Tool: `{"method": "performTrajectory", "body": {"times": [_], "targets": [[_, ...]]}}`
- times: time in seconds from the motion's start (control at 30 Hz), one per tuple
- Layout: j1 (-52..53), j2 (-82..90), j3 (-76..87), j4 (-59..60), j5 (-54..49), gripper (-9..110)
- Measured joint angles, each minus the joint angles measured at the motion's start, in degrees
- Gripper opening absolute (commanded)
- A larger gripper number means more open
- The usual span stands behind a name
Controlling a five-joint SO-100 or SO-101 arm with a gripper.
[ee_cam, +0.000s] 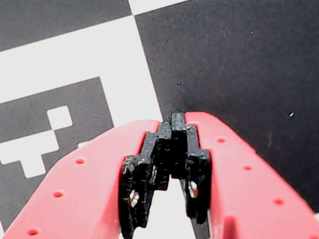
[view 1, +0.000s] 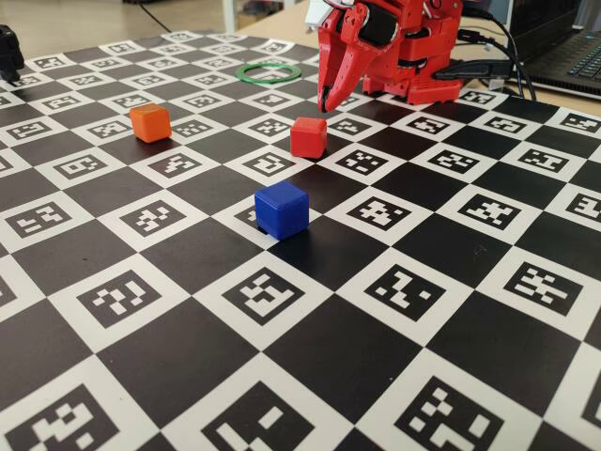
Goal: Grab the red cube then put it in the green circle then put the blue cube on top and finally the orange cube on top
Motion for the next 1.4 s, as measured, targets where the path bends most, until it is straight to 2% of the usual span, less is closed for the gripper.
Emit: {"method": "performTrajectory", "body": {"times": [1.4], "targets": [[0.0, 0.0, 0.0, 0.0, -1.1, -6]]}}
